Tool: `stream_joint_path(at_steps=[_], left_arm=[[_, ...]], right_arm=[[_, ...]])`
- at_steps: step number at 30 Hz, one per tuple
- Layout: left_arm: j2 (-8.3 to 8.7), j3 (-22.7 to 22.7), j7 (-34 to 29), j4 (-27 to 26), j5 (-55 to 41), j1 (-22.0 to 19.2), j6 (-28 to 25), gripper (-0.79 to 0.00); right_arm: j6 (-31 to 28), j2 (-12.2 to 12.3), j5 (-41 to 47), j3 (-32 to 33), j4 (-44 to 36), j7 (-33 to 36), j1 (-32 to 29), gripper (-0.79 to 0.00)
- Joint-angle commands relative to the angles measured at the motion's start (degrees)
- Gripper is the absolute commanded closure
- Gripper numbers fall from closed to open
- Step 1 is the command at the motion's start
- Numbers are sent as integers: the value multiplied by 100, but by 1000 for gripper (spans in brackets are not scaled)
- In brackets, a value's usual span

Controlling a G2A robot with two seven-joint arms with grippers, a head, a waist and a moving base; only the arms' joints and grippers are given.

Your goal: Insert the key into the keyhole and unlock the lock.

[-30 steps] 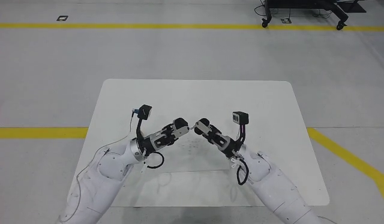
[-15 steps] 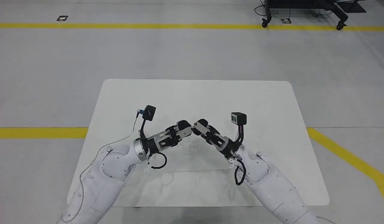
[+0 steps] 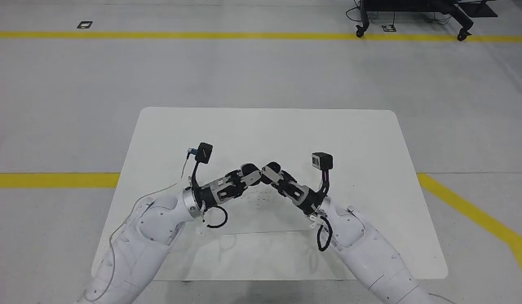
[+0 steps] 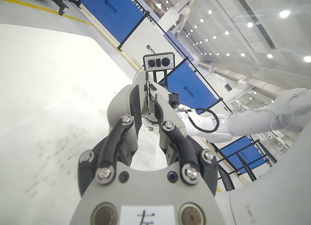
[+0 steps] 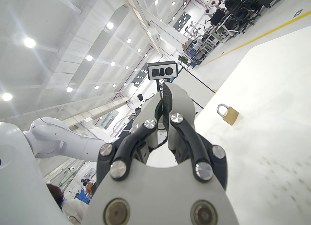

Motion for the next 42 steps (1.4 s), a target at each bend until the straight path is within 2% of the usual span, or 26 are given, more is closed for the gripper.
stream_joint_path(at_steps=[1, 9, 10, 11, 15, 18, 39, 42], left_arm=[[-1, -2, 25, -1, 51, -2, 25, 0], [-6, -17, 161, -7, 146, 22, 86, 0], [-6, -21, 175, -8, 152, 25, 79, 0], [-6, -22, 181, -11, 161, 28, 72, 0], [-6, -42, 256, -89, -75, 116, 6, 0], [21, -130, 115, -170, -448, 202, 224, 0], [21, -130, 115, -170, -448, 202, 224, 0], [59, -266, 64, -312, 164, 195, 384, 0]], right_arm=[[17, -5, -10, 2, 12, -4, 6, 0], [76, -26, -58, -2, 23, -1, 20, 0], [94, -29, -66, -3, 24, 3, 24, -157], [114, -31, -65, -4, 25, 4, 25, -785], [121, -32, -61, -4, 23, 4, 25, -785], [121, -32, -61, -4, 23, 4, 25, -785], [121, -32, -61, -4, 23, 4, 25, -785], [121, -32, -61, -4, 23, 4, 25, -785]])
